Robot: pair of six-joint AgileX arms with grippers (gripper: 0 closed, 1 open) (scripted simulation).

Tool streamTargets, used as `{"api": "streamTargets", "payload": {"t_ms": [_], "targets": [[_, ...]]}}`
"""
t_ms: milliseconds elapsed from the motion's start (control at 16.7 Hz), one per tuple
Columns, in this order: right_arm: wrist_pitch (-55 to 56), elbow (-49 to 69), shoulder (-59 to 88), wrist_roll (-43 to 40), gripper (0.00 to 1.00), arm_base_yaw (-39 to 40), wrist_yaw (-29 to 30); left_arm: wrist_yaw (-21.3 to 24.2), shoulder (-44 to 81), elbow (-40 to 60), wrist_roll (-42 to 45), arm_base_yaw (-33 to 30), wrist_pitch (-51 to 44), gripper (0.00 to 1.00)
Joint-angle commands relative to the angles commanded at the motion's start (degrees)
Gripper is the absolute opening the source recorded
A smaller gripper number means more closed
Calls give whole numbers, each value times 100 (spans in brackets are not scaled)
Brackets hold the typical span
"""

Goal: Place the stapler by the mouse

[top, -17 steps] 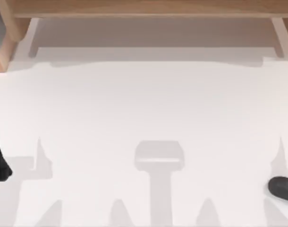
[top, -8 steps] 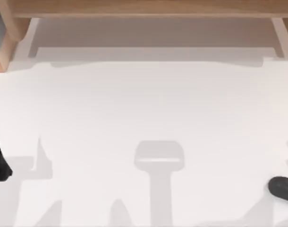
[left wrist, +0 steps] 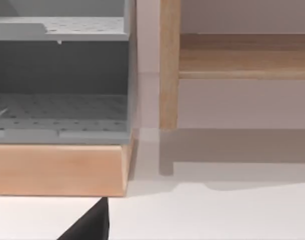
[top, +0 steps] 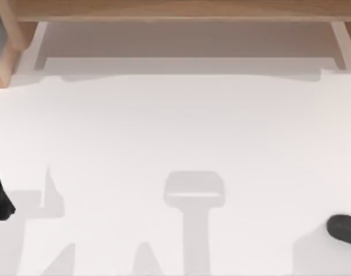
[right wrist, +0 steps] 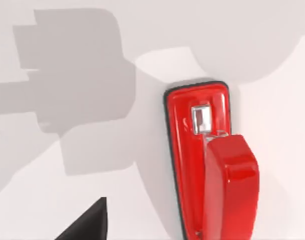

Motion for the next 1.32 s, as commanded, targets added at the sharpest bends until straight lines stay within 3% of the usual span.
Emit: {"api": "streamTargets", "payload": {"t_ms": [360, 720, 1320], "targets": [[-889, 926, 1456, -1195, 100, -446, 16, 0, 0, 0, 0, 0, 0, 100], [-888, 930, 1500, -1230, 100, -439, 17, 0, 0, 0, 0, 0, 0, 100], [358, 272, 2097, -1222, 100, -454, 18, 0, 0, 0, 0, 0, 0, 100]]}}
